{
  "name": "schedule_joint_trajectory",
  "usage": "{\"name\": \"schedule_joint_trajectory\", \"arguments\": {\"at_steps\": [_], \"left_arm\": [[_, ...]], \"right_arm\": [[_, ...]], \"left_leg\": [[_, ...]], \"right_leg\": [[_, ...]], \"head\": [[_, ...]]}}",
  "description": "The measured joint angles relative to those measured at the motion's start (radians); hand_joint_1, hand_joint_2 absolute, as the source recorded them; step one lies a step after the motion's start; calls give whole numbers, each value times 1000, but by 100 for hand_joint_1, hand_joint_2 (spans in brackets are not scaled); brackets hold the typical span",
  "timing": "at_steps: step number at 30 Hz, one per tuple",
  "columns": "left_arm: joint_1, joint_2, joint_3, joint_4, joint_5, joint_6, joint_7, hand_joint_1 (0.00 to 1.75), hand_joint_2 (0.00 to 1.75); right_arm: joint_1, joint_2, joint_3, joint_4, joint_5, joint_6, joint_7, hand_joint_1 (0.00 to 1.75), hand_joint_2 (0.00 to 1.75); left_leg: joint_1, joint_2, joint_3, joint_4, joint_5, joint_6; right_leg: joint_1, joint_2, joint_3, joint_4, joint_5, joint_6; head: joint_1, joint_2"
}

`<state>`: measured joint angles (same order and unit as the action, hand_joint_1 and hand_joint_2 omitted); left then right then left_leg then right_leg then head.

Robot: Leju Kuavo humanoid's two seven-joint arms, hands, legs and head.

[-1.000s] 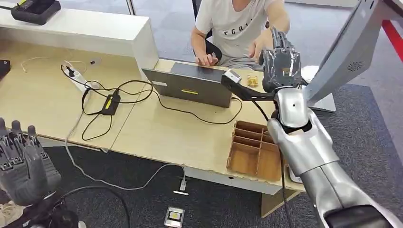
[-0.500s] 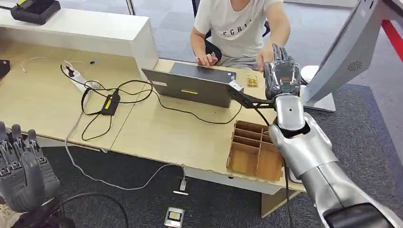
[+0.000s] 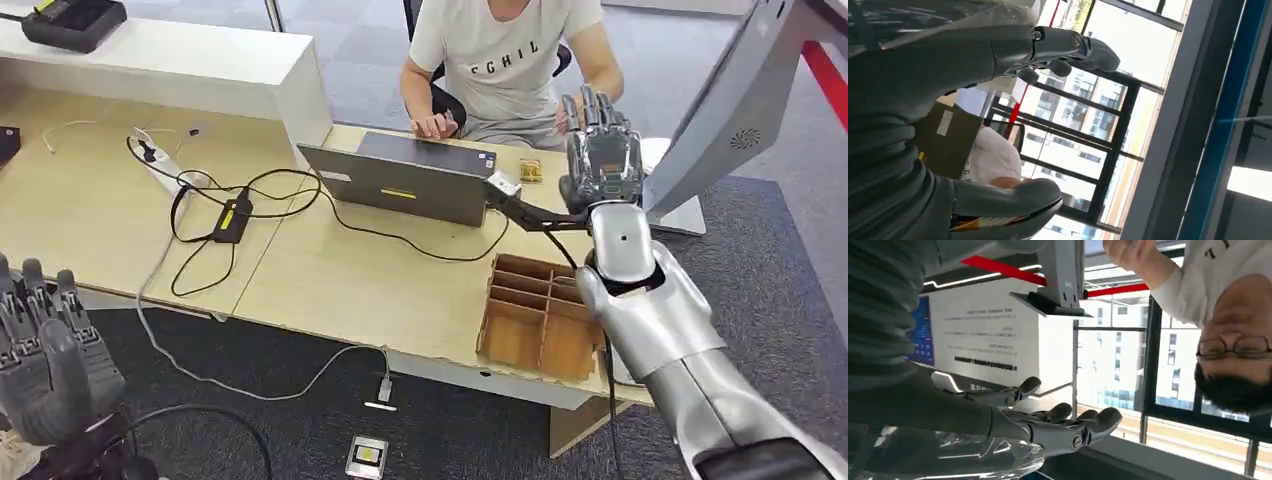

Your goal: Pass the card to the sensor for recognition and then transmit it.

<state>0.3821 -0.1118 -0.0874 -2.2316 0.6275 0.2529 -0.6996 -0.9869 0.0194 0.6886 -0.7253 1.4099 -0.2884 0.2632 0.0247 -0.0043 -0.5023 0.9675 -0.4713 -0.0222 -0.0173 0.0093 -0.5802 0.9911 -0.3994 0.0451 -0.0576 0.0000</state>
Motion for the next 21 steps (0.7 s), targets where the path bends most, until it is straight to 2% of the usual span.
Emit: {"name": "schedule_joint_trajectory", "arguments": {"at_steps": [2, 5, 8, 11, 15, 18, 21], "left_arm": [[2, 0, 0, 0, -3, 11, 0, 0, 175], [4, 0, 0, 0, 4, 10, 0, 0, 175], [-5, 6, -2, 5, 13, -17, 0, 0, 175], [-23, 17, -12, 14, 22, -28, 0, 0, 175], [-41, 38, -23, 21, 29, -29, 0, 0, 175], [-48, 53, -32, 22, 31, -27, 0, 0, 175], [-50, 60, -37, 23, 28, -29, 0, 0, 175]], "right_arm": [[33, -10, -9, -86, -86, 34, -38, 0, 175], [107, -18, -34, -232, -300, 111, -85, 0, 175], [191, -32, -38, -386, -450, 188, -98, 0, 175], [269, -59, -32, -543, -469, 230, -82, 0, 175], [352, -104, -18, -652, -367, 261, -44, 0, 175], [394, -135, -8, -677, -352, 240, -45, 0, 175], [415, -165, -11, -674, -377, 181, -47, 0, 175]], "left_leg": [[0, 0, 0, 0, 0, 0], [0, 0, 0, 0, 0, 0], [0, 0, 0, 0, 0, 0], [0, 0, 0, 0, 0, 0], [0, 1, 0, 0, 0, 0], [0, 0, 0, 0, 0, 0], [0, 0, 0, 0, 0, 0]], "right_leg": [[0, 0, 0, 0, 0, 0], [0, 0, 0, 0, 0, 0], [0, 0, 0, -1, 0, 0], [0, 0, 0, -1, 0, 0], [0, 0, 0, -1, 0, 0], [0, 0, 0, -1, 0, 0], [0, 0, 0, -1, 0, 0]], "head": [[0, 0], [0, 0], [-1, 0], [0, 0], [0, 0], [0, 0], [0, 0]]}}
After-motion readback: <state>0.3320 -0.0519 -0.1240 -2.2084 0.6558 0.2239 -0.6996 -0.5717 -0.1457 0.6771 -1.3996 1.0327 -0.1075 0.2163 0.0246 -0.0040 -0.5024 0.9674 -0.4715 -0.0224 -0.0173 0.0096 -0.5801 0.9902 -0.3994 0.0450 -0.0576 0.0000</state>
